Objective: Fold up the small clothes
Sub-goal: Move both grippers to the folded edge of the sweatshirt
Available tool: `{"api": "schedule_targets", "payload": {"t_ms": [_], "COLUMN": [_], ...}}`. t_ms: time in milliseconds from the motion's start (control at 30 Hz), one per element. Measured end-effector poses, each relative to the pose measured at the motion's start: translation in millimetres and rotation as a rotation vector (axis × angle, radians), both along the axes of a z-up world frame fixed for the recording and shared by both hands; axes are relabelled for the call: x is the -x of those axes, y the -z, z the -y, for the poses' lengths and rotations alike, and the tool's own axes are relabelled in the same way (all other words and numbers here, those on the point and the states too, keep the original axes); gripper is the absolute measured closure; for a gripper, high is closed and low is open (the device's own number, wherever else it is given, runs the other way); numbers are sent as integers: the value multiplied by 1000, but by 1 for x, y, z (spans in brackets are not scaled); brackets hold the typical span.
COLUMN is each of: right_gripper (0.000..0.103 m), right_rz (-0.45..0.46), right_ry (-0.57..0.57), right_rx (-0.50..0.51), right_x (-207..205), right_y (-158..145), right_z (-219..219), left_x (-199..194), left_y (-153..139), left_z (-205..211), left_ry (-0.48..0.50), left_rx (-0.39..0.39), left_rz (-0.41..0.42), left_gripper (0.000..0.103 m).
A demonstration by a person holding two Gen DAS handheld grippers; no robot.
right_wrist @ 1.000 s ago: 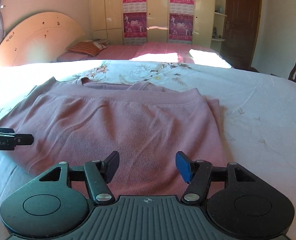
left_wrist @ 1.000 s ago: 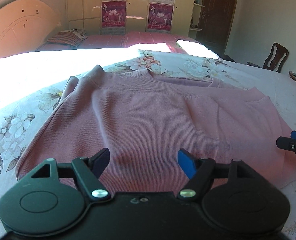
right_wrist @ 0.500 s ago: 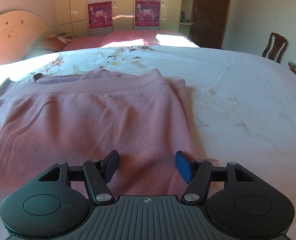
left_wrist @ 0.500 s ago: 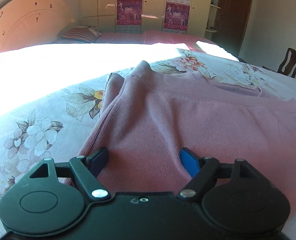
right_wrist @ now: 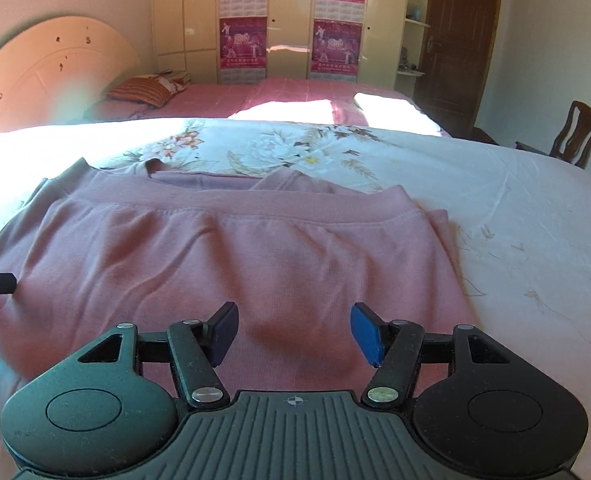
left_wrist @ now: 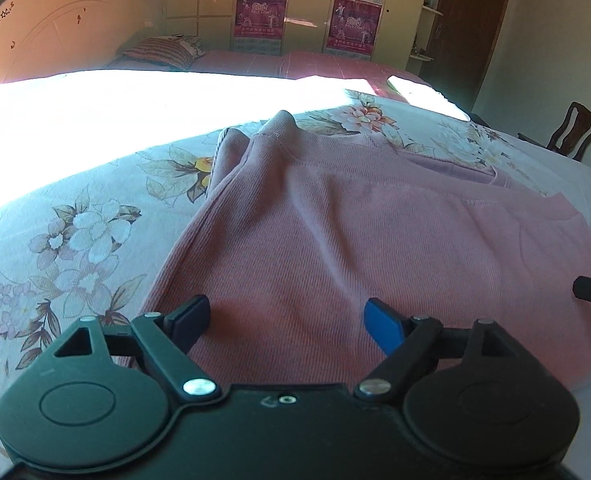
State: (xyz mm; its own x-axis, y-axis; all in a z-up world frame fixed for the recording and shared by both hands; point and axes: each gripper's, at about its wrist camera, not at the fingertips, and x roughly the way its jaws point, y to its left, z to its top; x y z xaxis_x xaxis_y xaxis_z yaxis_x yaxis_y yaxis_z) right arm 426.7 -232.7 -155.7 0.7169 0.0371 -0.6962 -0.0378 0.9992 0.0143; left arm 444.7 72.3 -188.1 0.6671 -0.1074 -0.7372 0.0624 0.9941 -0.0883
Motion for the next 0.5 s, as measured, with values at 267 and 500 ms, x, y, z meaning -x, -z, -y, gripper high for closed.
{"api": "schedule_targets", "payload": {"t_ms": [267, 500], "right_gripper": [41, 41], "right_rz": [2, -34], "right_ry": [-52, -35], "right_rx": [11, 23], "right_x": [-21, -22], "right_y": [8, 17], "right_z": [-54, -53], "left_x": [7, 22], "left_y": [-5, -10], "left_z": [-5, -19], "left_ry": [-24, -64], "left_rx": [34, 104], "left_rz": [-28, -86], "left_gripper": [19, 18]}}
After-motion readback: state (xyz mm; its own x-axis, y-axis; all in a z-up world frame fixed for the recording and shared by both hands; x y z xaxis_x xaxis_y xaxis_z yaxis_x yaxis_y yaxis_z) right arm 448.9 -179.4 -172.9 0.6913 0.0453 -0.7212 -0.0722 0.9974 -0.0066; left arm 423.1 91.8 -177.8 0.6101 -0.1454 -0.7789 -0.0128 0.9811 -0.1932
